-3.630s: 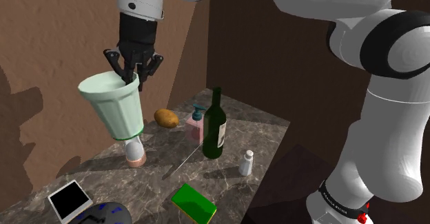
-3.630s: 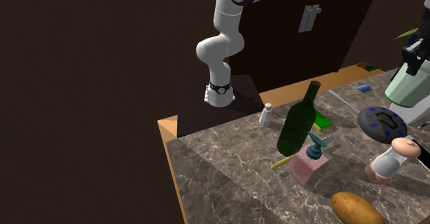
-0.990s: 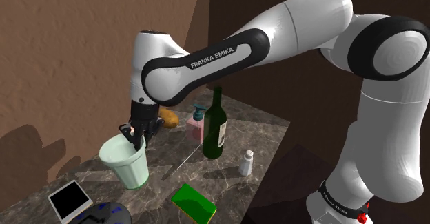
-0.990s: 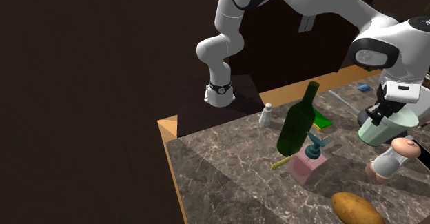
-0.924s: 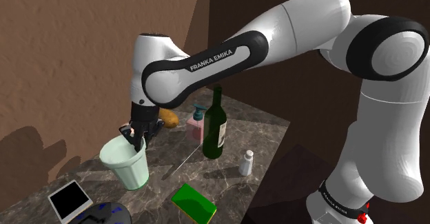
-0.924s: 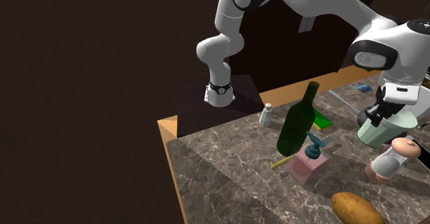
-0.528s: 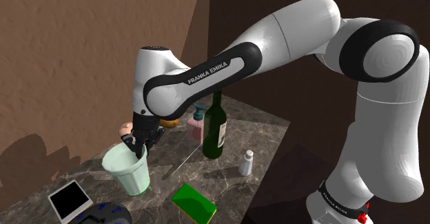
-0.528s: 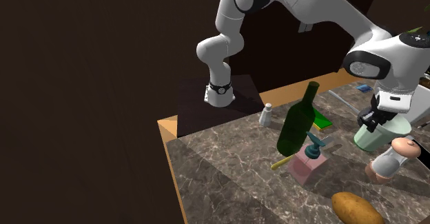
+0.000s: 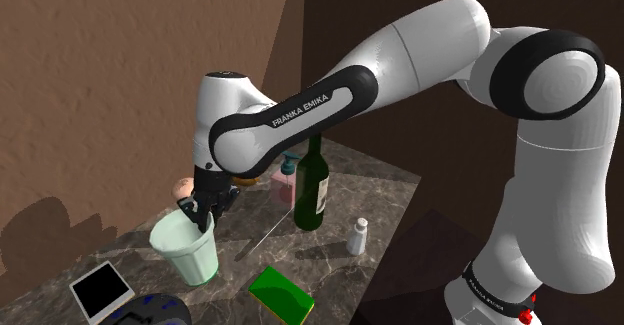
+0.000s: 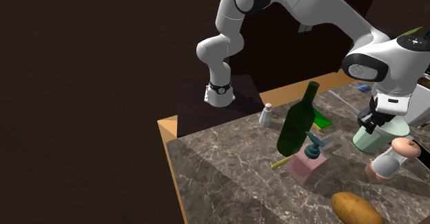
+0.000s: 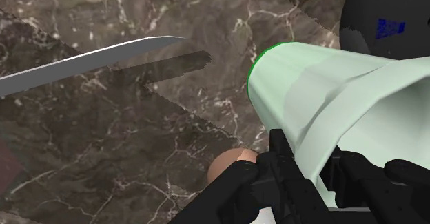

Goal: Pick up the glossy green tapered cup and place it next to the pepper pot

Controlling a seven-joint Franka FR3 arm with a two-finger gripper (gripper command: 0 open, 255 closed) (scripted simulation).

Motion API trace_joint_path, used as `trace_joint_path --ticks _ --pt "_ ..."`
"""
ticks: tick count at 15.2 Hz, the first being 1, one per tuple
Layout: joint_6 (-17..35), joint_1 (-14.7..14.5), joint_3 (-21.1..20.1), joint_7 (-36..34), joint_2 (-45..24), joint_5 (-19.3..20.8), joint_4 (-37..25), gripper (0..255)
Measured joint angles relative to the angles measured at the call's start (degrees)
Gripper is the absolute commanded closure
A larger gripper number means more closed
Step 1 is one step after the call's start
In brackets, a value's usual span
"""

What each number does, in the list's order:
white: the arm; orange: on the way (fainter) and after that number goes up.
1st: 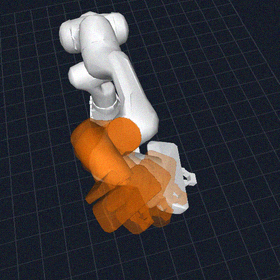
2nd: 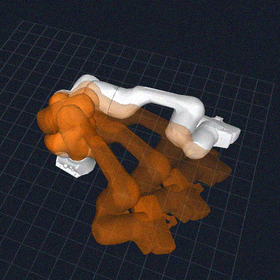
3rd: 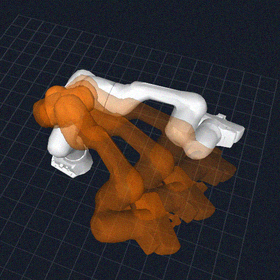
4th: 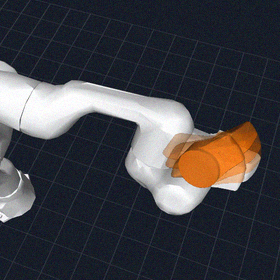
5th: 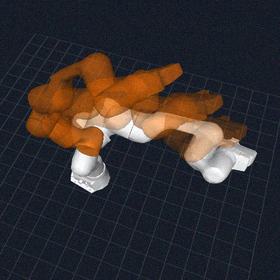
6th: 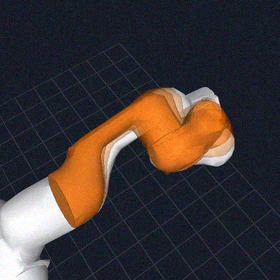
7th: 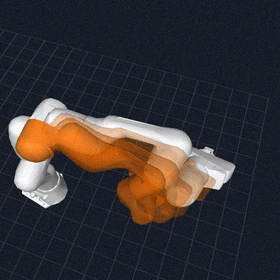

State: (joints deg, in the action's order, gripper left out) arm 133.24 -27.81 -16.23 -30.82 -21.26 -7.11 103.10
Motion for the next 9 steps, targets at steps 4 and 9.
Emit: trace_joint_path --ticks 4,9 --pt "0.0 0.0 0.0 0.0 0.0 0.0 0.0 0" --pt "-3.0 0.8 -0.1 0.5 2.7 -0.6 -0.4 0"
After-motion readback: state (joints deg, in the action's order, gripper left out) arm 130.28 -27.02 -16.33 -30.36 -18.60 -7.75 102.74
